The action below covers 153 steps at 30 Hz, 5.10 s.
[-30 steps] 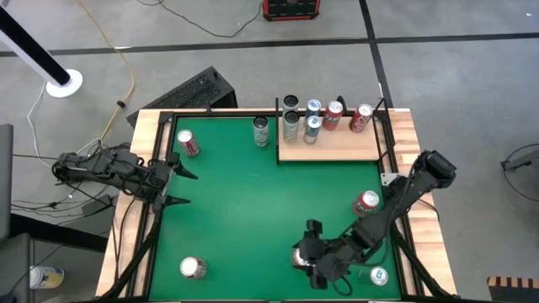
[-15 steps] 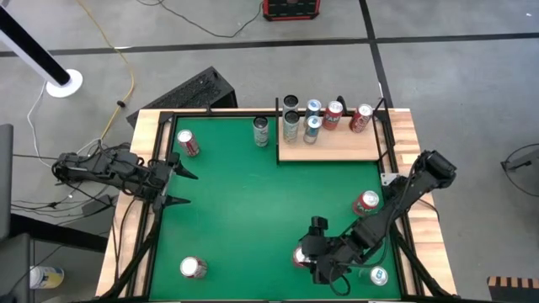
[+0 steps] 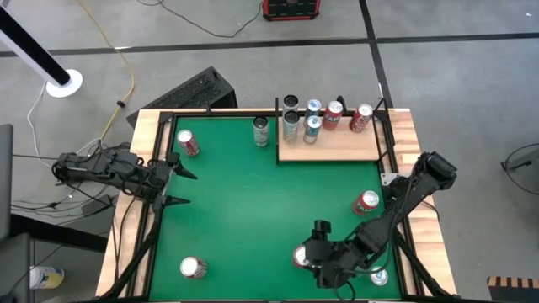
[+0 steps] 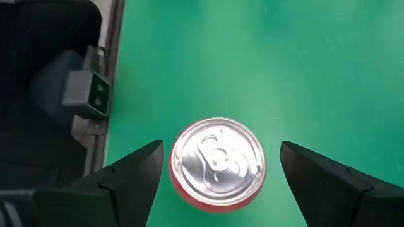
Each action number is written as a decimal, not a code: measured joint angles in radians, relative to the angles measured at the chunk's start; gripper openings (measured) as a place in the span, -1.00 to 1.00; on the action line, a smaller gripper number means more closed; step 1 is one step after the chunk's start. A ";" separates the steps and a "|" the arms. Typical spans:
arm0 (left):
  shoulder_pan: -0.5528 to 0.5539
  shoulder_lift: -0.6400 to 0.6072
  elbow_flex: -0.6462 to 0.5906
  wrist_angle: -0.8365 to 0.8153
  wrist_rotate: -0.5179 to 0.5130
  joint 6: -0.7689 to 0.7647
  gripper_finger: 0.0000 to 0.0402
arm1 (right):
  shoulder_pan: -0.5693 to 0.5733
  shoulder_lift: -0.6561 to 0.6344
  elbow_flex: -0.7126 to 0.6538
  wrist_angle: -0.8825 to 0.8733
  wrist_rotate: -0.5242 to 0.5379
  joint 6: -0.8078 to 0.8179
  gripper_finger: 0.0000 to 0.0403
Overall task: Sort soda cans
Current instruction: Put the bottom orange soda can on the shelf align with the other orange soda can
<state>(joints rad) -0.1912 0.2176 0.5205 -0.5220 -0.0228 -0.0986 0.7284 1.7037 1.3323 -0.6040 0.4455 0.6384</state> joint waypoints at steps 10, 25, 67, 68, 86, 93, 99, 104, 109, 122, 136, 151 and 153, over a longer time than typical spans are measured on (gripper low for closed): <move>0.000 0.000 0.000 0.000 0.000 0.000 0.79 | 0.005 0.090 -0.012 0.018 0.000 -0.022 0.70; 0.000 0.000 0.000 0.000 -0.001 0.000 0.79 | -0.027 0.070 -0.017 0.015 -0.009 0.010 0.56; 0.000 0.000 0.000 0.000 0.000 0.000 0.79 | -1.023 -0.659 -0.392 -0.162 -0.043 -0.447 0.50; 0.000 0.000 0.000 0.000 0.000 0.000 0.79 | -1.048 -0.652 -0.392 -0.144 -0.066 -0.462 0.50; 0.000 0.000 0.000 0.000 0.018 0.006 0.79 | -1.269 -0.564 -0.392 -0.081 -0.164 -0.533 0.49; 0.000 0.000 0.000 0.000 0.018 0.006 0.79 | -1.298 -0.564 -0.409 -0.042 -0.187 -0.525 0.49; 0.000 0.000 0.000 0.000 0.017 0.006 0.79 | -1.313 -0.566 -0.434 -0.031 -0.203 -0.522 0.49; 0.000 0.000 0.000 0.000 0.017 0.005 0.79 | -1.312 -0.568 -0.436 -0.036 -0.205 -0.513 0.49; 0.000 0.000 0.000 0.000 0.017 0.004 0.79 | -1.312 -0.568 -0.436 -0.039 -0.204 -0.505 0.54; 0.000 0.000 0.000 0.000 0.016 0.004 0.79 | -1.311 -0.564 -0.376 -0.062 -0.187 -0.516 0.79; 0.000 0.000 0.000 0.000 0.016 0.004 0.79 | -1.120 -0.573 -0.243 -0.303 -0.259 -0.490 0.37; 0.000 0.000 0.000 0.000 0.010 0.004 0.79 | -1.148 -0.569 -0.346 -0.305 -0.211 -0.452 -0.86; 0.000 0.000 0.000 0.000 0.010 0.004 0.79 | -1.165 -0.569 -0.346 -0.280 -0.212 -0.460 -0.81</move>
<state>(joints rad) -0.1913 0.2176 0.5201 -0.5220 -0.0124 -0.0944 -0.4368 1.1347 0.9859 -0.8843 0.2337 0.1789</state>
